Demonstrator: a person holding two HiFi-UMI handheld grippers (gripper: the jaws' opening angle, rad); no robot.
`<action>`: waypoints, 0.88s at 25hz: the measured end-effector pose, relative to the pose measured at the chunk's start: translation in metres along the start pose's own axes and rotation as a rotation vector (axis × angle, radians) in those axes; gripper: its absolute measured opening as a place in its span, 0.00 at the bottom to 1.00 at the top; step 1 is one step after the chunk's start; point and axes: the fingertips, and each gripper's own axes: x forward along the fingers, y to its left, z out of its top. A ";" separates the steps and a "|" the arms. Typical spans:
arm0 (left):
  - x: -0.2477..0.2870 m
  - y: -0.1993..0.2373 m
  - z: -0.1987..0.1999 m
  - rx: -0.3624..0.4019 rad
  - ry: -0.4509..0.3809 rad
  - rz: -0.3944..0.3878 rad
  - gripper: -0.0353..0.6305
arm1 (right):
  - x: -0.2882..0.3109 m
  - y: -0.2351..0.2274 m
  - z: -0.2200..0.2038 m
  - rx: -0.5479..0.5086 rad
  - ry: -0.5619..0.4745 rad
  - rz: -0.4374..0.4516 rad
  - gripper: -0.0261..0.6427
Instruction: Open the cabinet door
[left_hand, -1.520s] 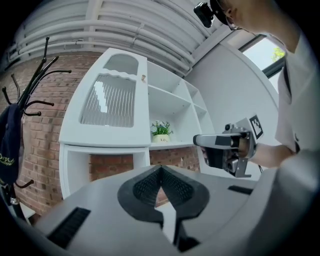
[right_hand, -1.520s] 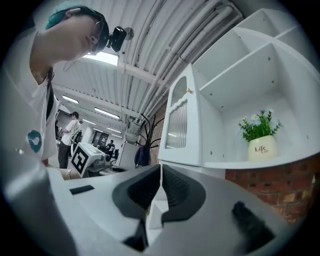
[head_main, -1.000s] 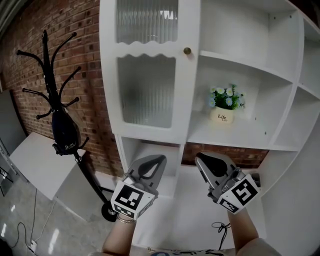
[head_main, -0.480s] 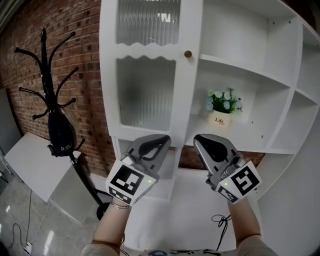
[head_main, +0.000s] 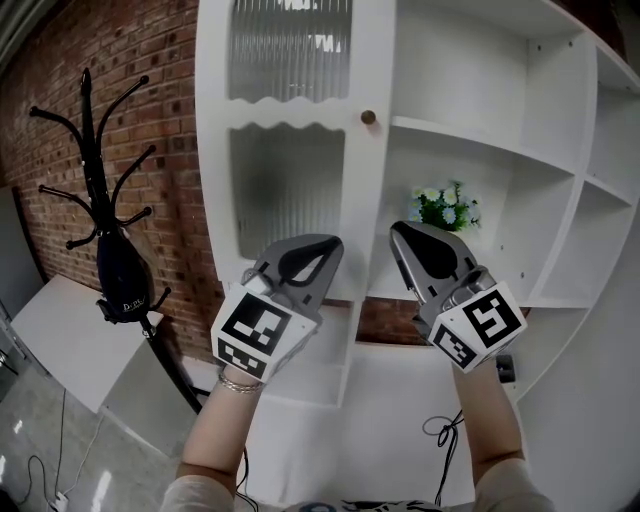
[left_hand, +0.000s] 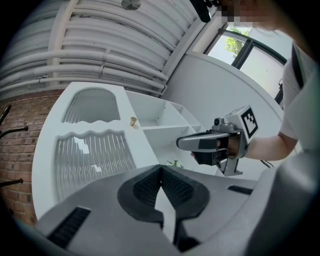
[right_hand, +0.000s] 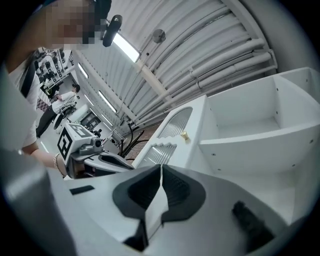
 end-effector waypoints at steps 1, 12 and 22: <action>0.003 0.003 0.003 0.010 -0.003 0.002 0.07 | 0.003 -0.003 0.003 -0.013 0.000 -0.005 0.08; 0.030 0.035 0.049 0.129 -0.019 0.045 0.07 | 0.029 -0.026 0.032 -0.081 0.015 0.001 0.08; 0.049 0.070 0.095 0.181 -0.014 0.096 0.07 | 0.053 -0.031 0.065 -0.215 0.042 -0.003 0.08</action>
